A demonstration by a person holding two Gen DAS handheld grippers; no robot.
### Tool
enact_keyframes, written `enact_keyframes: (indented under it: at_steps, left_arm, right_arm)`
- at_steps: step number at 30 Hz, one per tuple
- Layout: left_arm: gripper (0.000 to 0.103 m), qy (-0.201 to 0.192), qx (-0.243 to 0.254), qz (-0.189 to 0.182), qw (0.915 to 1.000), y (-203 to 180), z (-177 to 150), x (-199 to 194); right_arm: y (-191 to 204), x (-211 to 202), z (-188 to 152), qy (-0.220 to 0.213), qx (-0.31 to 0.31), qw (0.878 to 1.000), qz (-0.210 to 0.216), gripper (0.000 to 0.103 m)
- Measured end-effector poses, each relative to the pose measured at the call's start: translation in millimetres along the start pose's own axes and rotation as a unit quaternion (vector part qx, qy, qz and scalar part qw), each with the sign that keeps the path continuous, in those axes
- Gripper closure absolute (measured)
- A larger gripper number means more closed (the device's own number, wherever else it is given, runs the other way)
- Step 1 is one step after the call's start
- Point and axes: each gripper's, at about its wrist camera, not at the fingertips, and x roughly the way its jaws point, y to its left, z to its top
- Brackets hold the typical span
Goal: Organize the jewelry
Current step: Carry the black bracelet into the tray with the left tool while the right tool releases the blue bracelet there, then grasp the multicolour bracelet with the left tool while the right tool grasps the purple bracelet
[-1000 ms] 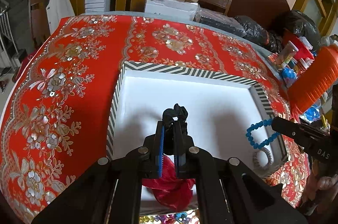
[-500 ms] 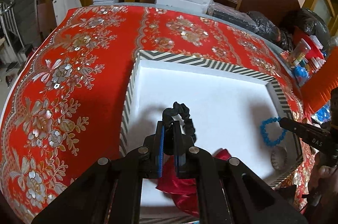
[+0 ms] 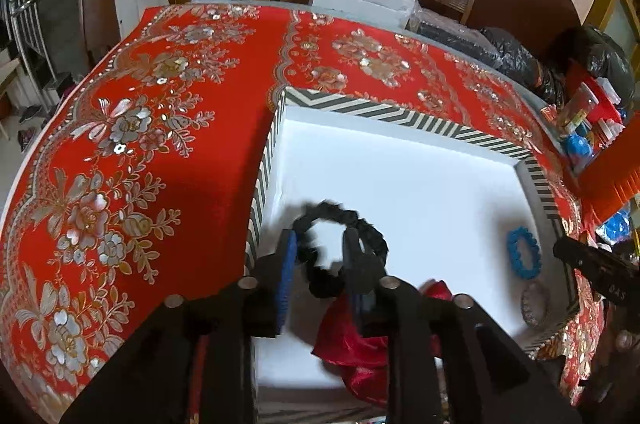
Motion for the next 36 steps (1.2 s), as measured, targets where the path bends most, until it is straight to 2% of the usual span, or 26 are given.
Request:
enact_keyframes:
  at_steps: [9, 16, 24, 27, 36]
  left_arm:
    - [0.087, -0.016, 0.03, -0.012, 0.9994, -16, -20, -41]
    - [0.087, -0.009, 0.043, -0.036, 0.9984, -31, -47, -66]
    - [0.087, 0.002, 0.029, -0.044, 0.9986, -20, -66, -87]
    - [0.082, 0.008, 0.023, -0.041, 0.9989, -13, -73, -91]
    - [0.081, 0.028, -0.034, -0.031, 0.9986, 22, -89, -81]
  right_arm:
    - [18, -39, -29, -0.007, -0.018, 1.0, 0.015, 0.06]
    - [37, -63, -60, -0.007, -0.041, 0.998, 0.045, 0.06]
    - [43, -74, -82, -0.009, -0.042, 0.997, 0.066, 0.06]
    - [44, -75, -86, -0.008, -0.042, 0.996, 0.074, 0.06]
    - [51, -72, -90, -0.002, -0.061, 0.995, 0.083, 0.06]
